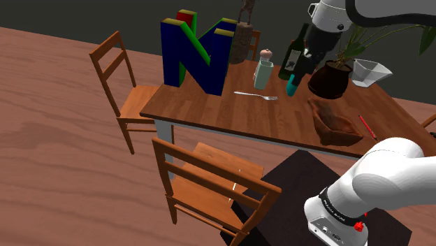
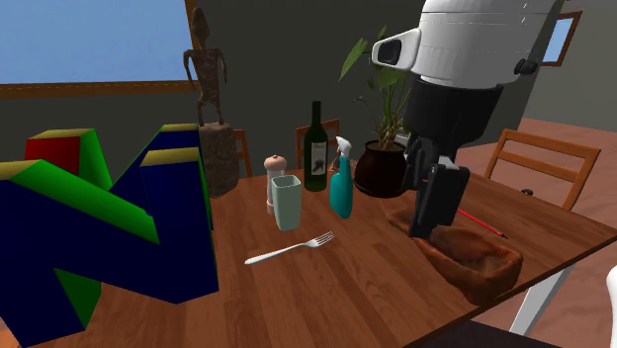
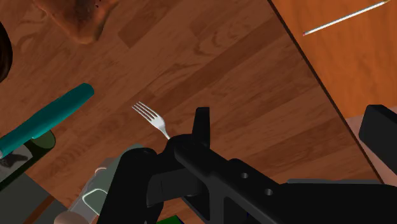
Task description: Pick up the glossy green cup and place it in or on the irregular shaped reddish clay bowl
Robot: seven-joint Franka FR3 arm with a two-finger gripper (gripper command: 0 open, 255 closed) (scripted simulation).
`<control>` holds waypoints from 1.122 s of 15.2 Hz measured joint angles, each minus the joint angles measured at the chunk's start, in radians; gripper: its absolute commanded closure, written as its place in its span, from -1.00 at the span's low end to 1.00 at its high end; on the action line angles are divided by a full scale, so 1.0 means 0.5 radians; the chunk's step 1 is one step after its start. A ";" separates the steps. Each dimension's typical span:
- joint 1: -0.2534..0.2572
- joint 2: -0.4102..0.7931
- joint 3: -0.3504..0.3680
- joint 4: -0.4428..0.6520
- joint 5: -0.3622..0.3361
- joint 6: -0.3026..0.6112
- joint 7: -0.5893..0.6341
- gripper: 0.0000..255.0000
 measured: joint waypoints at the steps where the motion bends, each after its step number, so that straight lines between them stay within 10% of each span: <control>1: 0.000 0.000 0.000 0.000 0.000 0.000 0.000 -1.00; 17: -0.111 1.141 -0.366 0.739 0.015 0.311 -0.408 -1.00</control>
